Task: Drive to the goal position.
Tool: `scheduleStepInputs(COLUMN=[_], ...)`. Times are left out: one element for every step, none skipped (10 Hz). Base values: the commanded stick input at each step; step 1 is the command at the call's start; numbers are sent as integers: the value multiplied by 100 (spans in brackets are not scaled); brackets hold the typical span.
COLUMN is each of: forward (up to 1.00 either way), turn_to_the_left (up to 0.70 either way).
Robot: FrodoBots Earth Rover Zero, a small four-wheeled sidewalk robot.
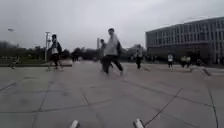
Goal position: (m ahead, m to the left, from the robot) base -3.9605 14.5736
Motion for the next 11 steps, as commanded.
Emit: scheduleStepInputs(forward=[0,0,0,0,0,0,0,0,0,0,0], turn_to_the_left=[100,100,99,35,4,0,0,0,0,0,0])
